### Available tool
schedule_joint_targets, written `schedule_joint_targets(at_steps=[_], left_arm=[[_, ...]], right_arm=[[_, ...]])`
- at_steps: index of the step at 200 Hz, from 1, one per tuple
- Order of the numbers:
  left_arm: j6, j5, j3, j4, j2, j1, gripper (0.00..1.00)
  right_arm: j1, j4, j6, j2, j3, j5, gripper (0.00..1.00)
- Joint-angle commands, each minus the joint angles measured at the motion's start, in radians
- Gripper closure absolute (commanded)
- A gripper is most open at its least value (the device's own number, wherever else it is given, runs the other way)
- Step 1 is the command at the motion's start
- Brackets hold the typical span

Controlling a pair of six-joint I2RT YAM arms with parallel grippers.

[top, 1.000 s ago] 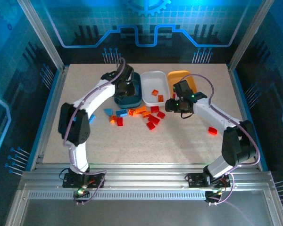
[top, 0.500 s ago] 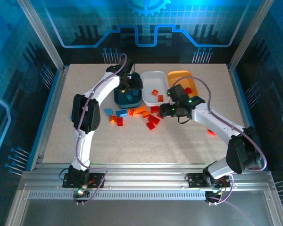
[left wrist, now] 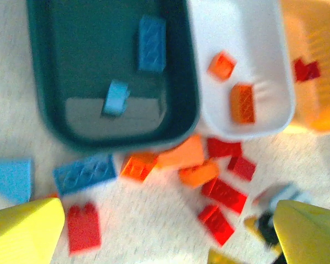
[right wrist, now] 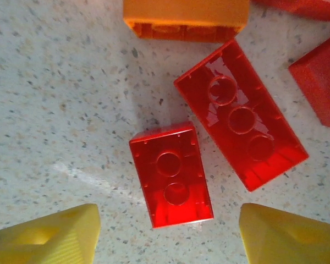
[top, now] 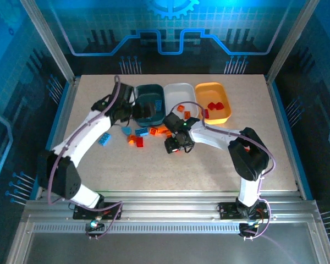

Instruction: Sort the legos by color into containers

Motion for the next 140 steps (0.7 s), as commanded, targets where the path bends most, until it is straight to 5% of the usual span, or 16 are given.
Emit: schedule_joint_targets(at_steps=[1, 83, 140], left_arm=[[-0.071, 0.009, -0.205, 0.043, -0.087, 0.013, 0.01], [-0.089, 0.022, -0.271, 0.045, -0.144, 0.030, 0.01], [-0.086, -0.012, -0.278, 0.045, -0.165, 0.031, 0.01]], right_arm=[[0.038, -0.038, -0.021, 0.053, 0.044, -0.009, 0.36], [0.118, -0.044, -0.029, 0.068, 0.080, -0.014, 0.44], [0.069, -0.037, -0.020, -0.004, 0.049, 0.014, 0.39]])
